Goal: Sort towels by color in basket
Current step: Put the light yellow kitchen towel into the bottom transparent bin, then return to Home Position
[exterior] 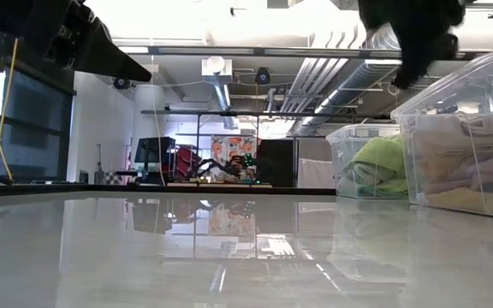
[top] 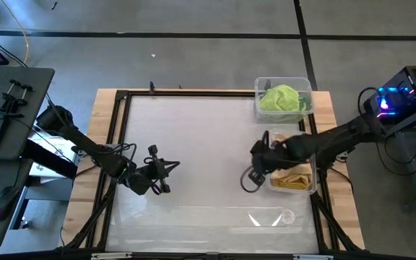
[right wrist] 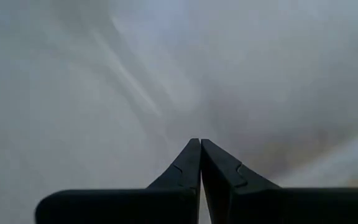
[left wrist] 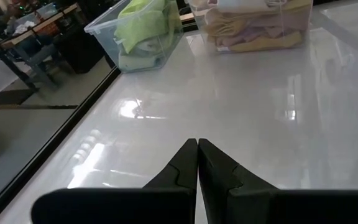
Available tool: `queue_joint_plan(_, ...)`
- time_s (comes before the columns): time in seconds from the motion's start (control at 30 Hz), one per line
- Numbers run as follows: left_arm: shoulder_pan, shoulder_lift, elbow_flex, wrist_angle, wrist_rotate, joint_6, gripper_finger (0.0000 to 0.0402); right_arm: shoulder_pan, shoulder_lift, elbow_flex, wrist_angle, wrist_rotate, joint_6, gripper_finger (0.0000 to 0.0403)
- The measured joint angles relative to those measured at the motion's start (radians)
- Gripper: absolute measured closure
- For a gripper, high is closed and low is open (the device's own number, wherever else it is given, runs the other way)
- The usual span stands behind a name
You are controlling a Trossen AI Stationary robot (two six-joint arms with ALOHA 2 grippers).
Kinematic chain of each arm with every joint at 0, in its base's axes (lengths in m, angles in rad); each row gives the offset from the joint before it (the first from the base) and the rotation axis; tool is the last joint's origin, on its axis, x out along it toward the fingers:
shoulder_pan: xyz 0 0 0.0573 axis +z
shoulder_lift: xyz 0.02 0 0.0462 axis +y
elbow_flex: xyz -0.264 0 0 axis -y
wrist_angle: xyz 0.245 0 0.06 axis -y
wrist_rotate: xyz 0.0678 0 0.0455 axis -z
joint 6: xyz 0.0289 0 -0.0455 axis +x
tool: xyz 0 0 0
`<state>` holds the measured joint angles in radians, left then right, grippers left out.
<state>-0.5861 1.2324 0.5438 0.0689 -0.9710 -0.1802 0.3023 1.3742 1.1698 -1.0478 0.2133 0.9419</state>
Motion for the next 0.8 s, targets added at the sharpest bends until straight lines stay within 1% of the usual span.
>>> queue_joint_plan(0.07,0.004,0.000,0.000,0.006,0.013,0.000,0.0401,-0.029,0.028,0.000,-0.079,-0.091,-0.001,0.0396)
queue_joint_plan(0.17,0.005,0.000,0.000,0.006,0.022,0.000,0.0401,-0.042,0.044,0.005,-0.139,-0.182,0.002,0.0396)
queue_joint_plan(0.23,0.004,0.000,0.000,0.006,0.023,-0.001,0.0401,-0.034,0.039,0.005,-0.147,-0.197,0.002,0.0396)
queue_joint_plan(0.3,0.004,0.000,0.000,0.008,0.024,-0.001,0.0401,-0.014,0.021,0.002,-0.133,-0.181,0.012,0.0396)
queue_joint_plan(0.37,0.004,0.000,0.000,0.009,0.025,-0.001,0.0401,0.015,-0.003,0.001,-0.111,-0.127,0.021,0.0396)
queue_joint_plan(0.57,0.004,0.000,0.000,0.008,0.026,-0.001,0.0401,0.142,-0.067,0.001,-0.030,0.106,-0.010,0.0396)
queue_joint_plan(0.63,0.004,0.000,0.000,0.008,0.026,-0.001,0.0401,0.197,-0.087,0.001,0.012,0.196,-0.027,0.0396)
queue_joint_plan(0.73,0.004,0.000,0.000,0.008,0.026,-0.001,0.0401,0.283,-0.111,-0.001,0.071,0.362,-0.067,0.0396)
queue_joint_plan(0.8,0.004,0.000,-0.004,0.011,0.026,-0.001,0.0401,0.333,-0.131,-0.022,0.119,0.452,-0.105,0.0396)
